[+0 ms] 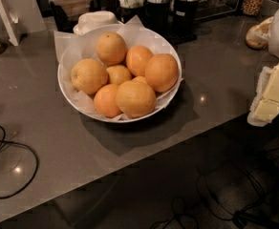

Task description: Pick orange from white bowl

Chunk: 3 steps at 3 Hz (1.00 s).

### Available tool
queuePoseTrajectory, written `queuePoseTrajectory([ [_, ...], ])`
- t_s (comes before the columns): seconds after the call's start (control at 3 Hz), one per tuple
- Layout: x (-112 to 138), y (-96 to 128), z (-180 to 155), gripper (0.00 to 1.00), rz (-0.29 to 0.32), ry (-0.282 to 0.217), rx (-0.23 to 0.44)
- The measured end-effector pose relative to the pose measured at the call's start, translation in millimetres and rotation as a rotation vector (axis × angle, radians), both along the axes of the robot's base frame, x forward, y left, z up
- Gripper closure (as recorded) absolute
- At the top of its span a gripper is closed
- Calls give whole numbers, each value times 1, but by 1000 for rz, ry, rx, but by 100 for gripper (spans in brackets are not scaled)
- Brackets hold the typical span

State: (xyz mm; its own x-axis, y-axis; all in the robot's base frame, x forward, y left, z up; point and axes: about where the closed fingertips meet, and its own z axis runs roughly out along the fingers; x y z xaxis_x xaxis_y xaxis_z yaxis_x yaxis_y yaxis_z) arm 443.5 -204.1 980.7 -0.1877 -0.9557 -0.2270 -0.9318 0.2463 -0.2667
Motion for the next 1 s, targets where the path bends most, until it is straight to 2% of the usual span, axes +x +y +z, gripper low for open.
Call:
queuePoseTrajectory([
  [0.33, 14, 40, 10, 0, 118, -29, 53],
  [0.67, 26, 89, 24, 0, 264, -69, 110],
  [1.0, 38, 132, 33, 0, 360, -98, 166],
])
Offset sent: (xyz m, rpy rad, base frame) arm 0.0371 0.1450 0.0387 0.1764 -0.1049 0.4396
